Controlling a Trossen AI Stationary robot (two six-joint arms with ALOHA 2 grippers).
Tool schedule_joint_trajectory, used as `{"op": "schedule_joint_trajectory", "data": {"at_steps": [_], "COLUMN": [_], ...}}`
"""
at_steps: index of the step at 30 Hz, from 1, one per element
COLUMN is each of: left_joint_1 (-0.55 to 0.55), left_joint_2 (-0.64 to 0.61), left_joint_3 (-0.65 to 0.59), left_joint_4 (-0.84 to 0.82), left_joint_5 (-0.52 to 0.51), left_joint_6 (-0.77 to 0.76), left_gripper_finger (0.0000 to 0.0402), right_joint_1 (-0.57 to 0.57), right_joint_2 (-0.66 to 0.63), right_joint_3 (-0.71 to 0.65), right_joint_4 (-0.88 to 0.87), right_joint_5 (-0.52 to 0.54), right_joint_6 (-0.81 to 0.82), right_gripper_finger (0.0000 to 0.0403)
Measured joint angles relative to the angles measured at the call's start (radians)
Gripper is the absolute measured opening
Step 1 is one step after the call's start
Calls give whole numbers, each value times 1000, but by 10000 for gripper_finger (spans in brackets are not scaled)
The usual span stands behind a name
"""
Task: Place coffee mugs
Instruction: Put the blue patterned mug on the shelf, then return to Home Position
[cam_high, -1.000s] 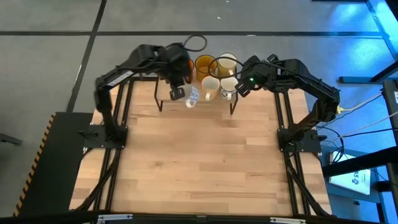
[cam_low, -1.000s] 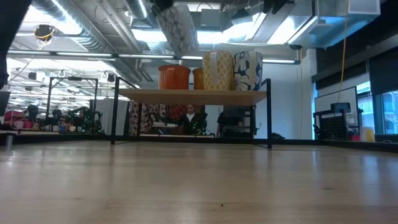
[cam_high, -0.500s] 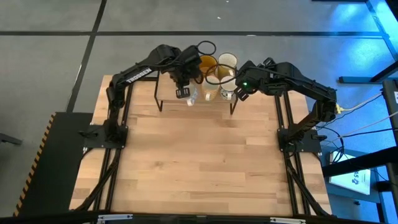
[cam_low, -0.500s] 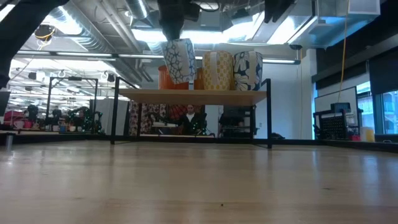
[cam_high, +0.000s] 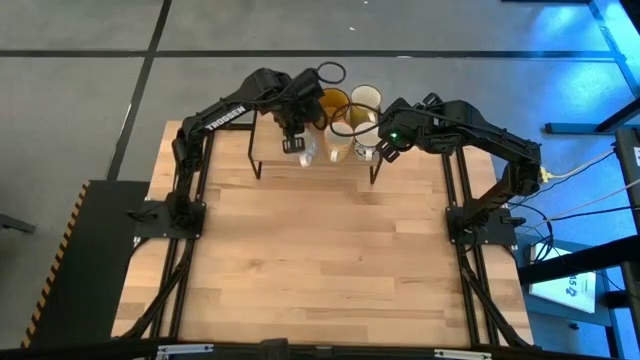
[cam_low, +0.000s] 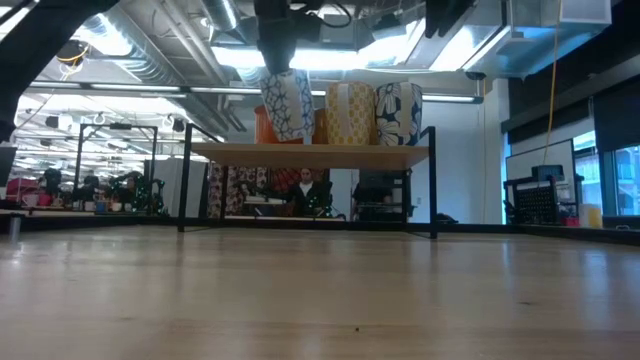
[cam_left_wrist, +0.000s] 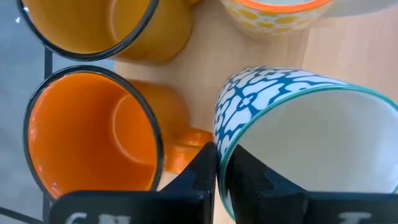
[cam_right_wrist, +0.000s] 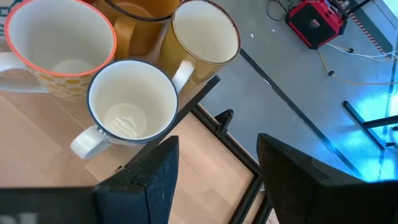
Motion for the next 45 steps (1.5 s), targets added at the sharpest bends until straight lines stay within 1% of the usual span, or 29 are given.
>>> {"op": "schedule_joint_trajectory", "data": {"at_steps": [3, 11, 16, 23, 26, 31, 35, 45], "left_joint_1": [1, 0, 0, 0, -1, -3, -10, -22], "left_joint_2": [5, 13, 13, 13, 13, 13, 11, 3], "left_joint_3": [0, -1, -1, -1, -1, -1, -1, -1], "left_joint_4": [3, 15, 26, 57, 67, 83, 86, 86], "left_joint_5": [-3, -6, -7, -10, -11, -32, -91, -91], "left_joint_6": [4, 3, -1, -3, -3, -3, -2, -4], "left_gripper_finger": [26, 28, 51, 94, 105, 109, 109, 109], "right_joint_1": [0, 0, 0, 0, 0, 0, 0, 0], "right_joint_2": [0, 0, 0, 0, 0, 0, 0, 0], "right_joint_3": [0, 0, 0, 0, 0, 0, 0, 0], "right_joint_4": [0, 0, 0, 0, 0, 0, 1, 6], "right_joint_5": [0, -19, -26, -26, -26, -26, -26, -26], "right_joint_6": [1, 3, 3, 3, 3, 3, 3, 3], "right_gripper_finger": [205, 205, 205, 205, 205, 205, 205, 205]}}
